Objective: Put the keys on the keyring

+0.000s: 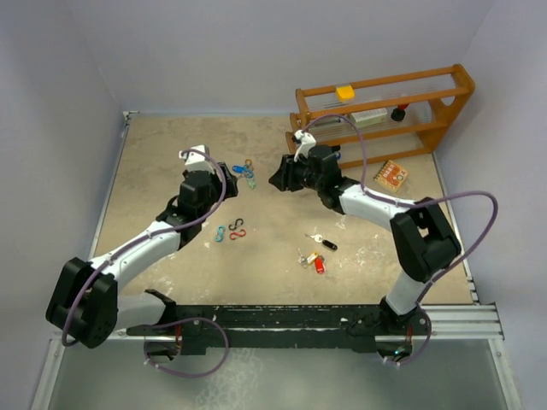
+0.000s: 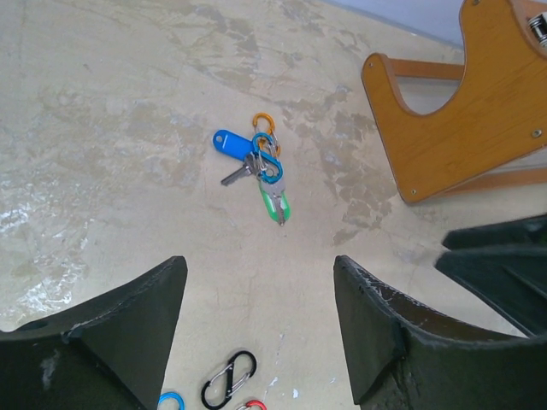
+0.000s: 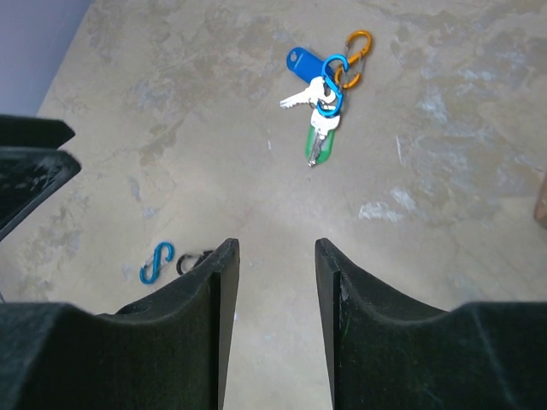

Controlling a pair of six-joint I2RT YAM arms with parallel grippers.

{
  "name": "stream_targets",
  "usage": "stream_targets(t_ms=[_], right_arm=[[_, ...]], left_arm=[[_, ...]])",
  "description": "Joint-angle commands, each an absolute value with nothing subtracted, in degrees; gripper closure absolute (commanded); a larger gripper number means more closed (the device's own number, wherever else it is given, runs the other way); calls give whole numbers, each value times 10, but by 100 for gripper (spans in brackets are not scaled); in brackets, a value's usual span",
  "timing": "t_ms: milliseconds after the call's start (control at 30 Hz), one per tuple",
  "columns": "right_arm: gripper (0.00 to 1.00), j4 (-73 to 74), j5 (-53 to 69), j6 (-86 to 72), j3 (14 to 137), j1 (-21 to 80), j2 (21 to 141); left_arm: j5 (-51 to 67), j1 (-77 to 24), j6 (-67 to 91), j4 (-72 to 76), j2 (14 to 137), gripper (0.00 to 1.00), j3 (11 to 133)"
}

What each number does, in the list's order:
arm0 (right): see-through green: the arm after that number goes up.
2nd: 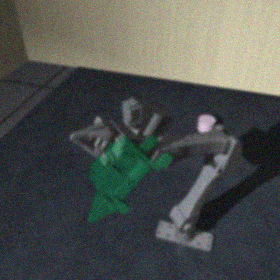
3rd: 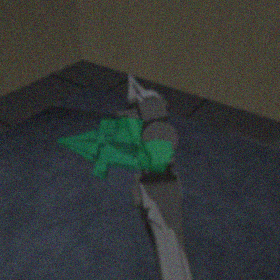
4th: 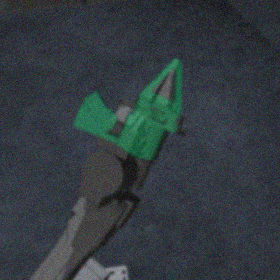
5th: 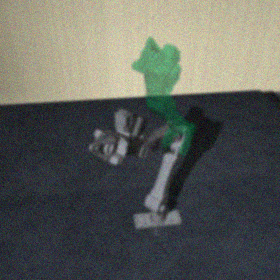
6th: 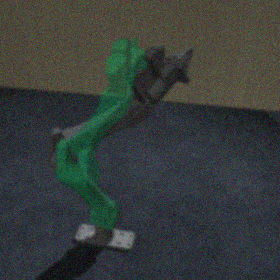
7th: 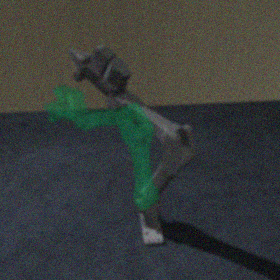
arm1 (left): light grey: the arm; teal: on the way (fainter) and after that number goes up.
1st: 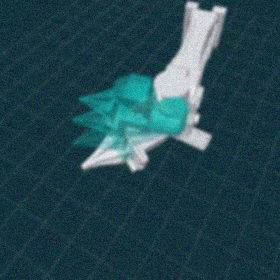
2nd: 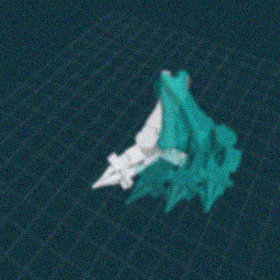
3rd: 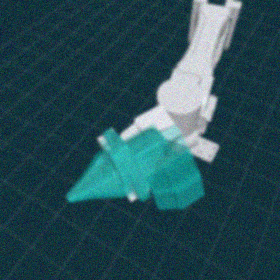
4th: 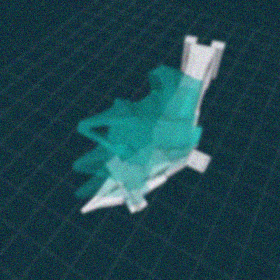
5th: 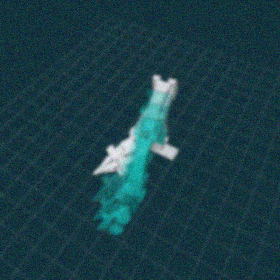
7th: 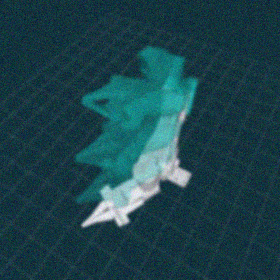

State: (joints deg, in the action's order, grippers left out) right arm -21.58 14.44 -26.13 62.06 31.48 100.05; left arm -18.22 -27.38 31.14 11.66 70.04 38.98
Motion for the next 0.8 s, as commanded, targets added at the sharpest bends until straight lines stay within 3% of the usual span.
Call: stream_targets(t_ms=[0, 367, 767], right_arm=[[55, -186, 109, -222, 578, 316, 935], [41, 30, -9, -194, 506, 316, 837], [40, 91, -28, -214, 408, 322, 747]], left_arm=[[-169, -270, 330, 148, 719, 32, 390], [-119, -270, 332, 136, 807, 34, 422], [-120, -279, 309, 44, 855, 37, 463]])
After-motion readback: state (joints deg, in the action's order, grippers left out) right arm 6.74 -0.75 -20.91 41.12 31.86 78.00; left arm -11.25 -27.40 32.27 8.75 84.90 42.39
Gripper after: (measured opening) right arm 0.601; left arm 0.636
